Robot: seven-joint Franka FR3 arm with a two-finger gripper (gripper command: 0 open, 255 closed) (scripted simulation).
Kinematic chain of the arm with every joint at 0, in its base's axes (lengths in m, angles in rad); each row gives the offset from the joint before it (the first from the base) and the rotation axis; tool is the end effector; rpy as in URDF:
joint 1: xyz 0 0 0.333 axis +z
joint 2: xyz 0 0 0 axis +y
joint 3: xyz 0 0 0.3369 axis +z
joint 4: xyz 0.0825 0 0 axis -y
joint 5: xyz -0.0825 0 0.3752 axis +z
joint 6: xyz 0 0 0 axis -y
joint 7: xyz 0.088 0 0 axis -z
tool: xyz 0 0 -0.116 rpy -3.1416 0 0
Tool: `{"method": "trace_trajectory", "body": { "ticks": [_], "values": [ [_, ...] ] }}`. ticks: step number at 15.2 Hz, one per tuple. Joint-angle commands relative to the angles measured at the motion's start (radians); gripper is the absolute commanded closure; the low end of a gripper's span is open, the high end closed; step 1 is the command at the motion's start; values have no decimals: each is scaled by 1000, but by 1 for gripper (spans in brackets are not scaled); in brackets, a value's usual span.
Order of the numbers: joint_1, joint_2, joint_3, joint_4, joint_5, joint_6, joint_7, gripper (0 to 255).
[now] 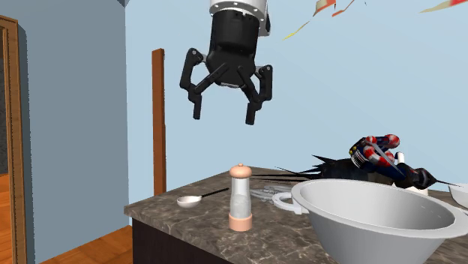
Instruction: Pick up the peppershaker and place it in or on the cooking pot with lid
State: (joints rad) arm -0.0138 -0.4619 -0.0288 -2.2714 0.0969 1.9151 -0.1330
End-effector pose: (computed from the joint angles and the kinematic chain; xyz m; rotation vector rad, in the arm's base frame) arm 0.4075 -0.0113 0.5571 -3.0389 -0.0985 -0.1735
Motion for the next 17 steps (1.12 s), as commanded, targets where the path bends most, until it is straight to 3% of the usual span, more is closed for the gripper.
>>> {"method": "trace_trajectory", "body": {
  "ticks": [1, 9, 17],
  "values": [
    [-4, 80, -18, 51, 6, 23, -22, 0],
    [-22, 393, -77, 282, 59, 77, -118, 0],
    [-65, 722, -103, 606, 137, 47, -197, 0]
  ]
}}
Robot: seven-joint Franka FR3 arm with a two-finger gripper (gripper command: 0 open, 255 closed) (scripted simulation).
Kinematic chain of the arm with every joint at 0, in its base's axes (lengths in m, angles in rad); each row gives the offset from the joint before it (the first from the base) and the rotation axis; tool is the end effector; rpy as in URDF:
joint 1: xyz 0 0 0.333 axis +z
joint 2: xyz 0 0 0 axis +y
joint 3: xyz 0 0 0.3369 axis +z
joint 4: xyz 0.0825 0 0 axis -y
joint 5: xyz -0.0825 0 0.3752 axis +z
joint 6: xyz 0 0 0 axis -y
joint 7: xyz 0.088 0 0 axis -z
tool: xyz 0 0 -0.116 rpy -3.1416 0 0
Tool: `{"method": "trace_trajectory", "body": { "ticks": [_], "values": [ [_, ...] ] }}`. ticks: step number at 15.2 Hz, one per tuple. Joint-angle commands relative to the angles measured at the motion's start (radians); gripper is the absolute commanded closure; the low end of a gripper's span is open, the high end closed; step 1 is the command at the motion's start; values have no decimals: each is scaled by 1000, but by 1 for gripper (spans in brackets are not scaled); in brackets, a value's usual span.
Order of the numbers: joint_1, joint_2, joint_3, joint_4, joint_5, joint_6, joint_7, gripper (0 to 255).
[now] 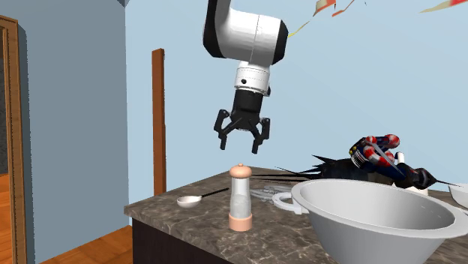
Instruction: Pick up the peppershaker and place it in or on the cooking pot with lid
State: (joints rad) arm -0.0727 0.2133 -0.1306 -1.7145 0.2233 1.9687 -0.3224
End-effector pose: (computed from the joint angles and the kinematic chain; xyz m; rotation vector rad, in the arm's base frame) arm 0.6169 -0.1047 0.4810 -2.9754 -0.0600 -0.1323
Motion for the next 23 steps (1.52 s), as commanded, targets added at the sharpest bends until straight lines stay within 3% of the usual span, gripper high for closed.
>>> {"method": "trace_trajectory", "body": {
  "ticks": [1, 5, 6, 13, 21, 22, 23],
  "values": [
    [-14, 91, -2, 99, 20, -17, -14, 0],
    [-50, 277, 1, 326, 52, -74, -32, 0],
    [-52, 286, 2, 338, 54, -77, -32, 0],
    [-42, 311, 9, 277, 62, 9, -40, 0],
    [-42, 311, 9, 278, 62, 9, -40, 0],
    [-42, 311, 9, 278, 62, 9, -40, 255],
    [-42, 311, 9, 278, 62, 9, -40, 255]
  ]
}}
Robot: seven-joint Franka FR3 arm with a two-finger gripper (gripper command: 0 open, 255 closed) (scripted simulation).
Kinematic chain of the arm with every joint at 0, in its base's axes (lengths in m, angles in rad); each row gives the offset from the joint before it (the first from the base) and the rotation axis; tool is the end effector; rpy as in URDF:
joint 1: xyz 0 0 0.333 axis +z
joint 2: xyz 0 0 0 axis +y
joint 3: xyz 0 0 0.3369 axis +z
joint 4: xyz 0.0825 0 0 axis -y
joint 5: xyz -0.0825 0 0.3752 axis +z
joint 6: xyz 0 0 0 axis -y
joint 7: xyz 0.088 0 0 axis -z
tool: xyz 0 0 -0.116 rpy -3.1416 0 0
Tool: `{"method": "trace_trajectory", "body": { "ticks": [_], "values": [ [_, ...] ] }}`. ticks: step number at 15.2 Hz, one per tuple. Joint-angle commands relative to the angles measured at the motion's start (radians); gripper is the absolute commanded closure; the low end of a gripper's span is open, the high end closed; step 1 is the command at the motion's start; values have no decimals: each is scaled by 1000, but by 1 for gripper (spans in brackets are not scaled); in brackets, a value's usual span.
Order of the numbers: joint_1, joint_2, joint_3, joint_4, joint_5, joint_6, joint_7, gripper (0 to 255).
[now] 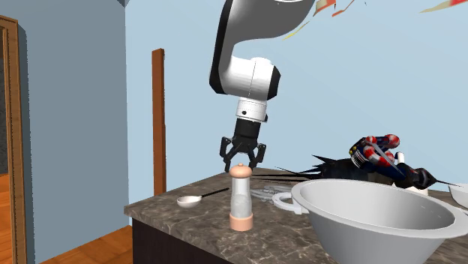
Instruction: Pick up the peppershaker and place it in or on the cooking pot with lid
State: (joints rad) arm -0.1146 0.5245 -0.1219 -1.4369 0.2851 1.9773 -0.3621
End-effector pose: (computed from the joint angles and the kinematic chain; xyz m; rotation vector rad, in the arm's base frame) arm 0.6974 -0.1309 0.4057 -2.9519 -0.0473 -0.1175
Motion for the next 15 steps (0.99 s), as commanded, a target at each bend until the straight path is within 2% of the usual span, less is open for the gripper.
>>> {"method": "trace_trajectory", "body": {
  "ticks": [1, 8, 15],
  "values": [
    [0, 0, 0, 0, 0, 0, 0, 255],
    [0, 0, 0, 0, 0, 0, 0, 255],
    [-2, -19, -3, 63, -9, -81, 19, 255]
  ]
}}
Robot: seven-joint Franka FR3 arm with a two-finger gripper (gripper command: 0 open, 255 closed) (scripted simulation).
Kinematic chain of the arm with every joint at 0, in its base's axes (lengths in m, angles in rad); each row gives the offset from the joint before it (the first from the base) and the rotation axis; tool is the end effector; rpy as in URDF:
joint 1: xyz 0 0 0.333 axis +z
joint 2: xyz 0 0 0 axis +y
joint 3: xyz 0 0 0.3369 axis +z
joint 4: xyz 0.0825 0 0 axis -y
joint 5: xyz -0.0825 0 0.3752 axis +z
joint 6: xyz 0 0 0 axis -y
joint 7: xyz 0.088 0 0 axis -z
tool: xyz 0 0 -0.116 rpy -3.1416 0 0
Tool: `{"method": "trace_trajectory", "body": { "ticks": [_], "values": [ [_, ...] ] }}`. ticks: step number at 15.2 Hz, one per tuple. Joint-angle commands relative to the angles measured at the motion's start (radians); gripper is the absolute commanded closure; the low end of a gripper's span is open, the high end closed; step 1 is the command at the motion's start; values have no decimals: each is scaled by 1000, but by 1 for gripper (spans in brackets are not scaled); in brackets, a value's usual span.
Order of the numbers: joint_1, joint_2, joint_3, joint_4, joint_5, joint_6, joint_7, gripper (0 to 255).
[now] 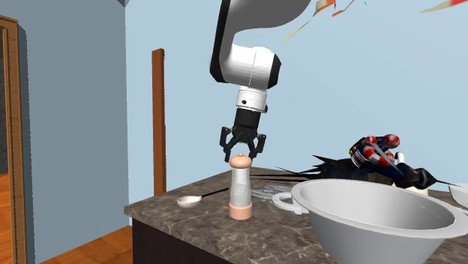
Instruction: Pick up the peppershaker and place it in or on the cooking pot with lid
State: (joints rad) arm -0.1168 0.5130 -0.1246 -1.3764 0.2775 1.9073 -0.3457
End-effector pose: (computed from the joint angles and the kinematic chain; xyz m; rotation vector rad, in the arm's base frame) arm 0.6984 -0.1311 0.4362 -2.9519 -0.0470 -0.1180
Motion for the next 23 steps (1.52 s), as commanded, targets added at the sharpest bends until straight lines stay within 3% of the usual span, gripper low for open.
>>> {"method": "trace_trajectory", "body": {
  "ticks": [1, 13, 23],
  "values": [
    [0, -10, -1, 13, -3, -23, 5, 255],
    [-9, -11, -3, 171, -12, -179, 38, 255],
    [-25, 30, -2, 372, -11, -335, 68, 255]
  ]
}}
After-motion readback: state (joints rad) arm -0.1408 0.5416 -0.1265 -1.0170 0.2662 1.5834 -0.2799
